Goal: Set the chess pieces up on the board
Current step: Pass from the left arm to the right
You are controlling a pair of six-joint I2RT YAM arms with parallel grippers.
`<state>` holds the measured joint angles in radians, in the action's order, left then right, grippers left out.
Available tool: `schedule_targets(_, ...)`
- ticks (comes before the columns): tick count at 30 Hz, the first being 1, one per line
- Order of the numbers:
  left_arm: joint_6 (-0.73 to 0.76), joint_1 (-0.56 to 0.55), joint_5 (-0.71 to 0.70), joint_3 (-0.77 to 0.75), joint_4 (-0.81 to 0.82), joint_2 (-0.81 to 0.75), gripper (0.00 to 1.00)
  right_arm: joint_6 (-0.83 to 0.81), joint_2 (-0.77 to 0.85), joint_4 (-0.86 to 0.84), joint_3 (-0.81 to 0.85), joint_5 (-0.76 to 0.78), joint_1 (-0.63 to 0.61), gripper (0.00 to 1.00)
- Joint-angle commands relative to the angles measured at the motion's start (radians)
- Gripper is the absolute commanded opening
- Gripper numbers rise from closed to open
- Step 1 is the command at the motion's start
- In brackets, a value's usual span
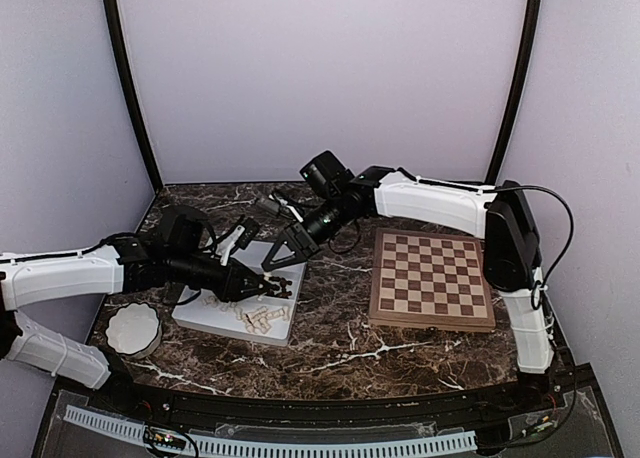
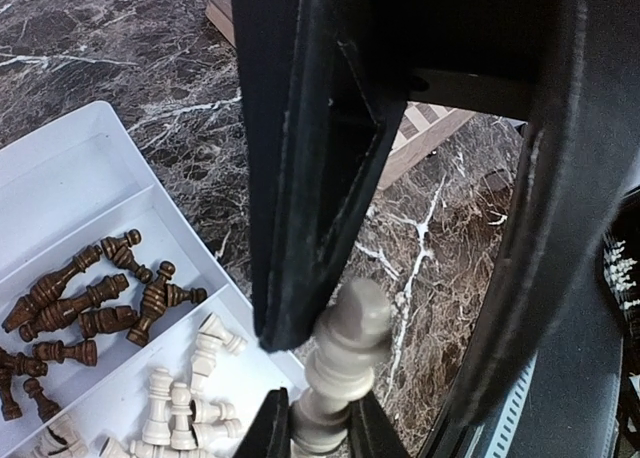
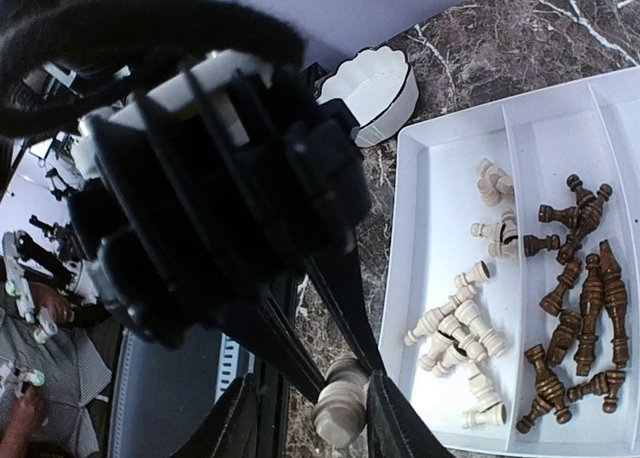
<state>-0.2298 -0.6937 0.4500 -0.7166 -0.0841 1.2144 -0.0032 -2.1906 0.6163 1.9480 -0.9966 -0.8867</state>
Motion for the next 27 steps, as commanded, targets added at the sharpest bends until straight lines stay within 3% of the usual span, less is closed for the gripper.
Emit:
schedule_targets(1,0.002,0.003,0.018,-0.005,0.017,-0.007,0.17,0.024,-0.021,-0.038,0.024,0.005,-0.011,0.3)
schedule_targets(10,0.0,0.004,-0.006,0.011,0.008,-0.013,0.19,0.012,-0.018,-0.025,0.035,0.051,-0.01,0.0)
schedule_targets(14,-0.01,0.004,-0.037,0.033,-0.015,-0.01,0.29,-0.012,-0.006,-0.008,0.059,0.08,-0.001,0.0)
schedule_targets(27,-0.018,0.003,-0.058,0.098,0.069,-0.04,0.32,0.001,0.003,-0.016,0.048,0.04,0.006,0.0)
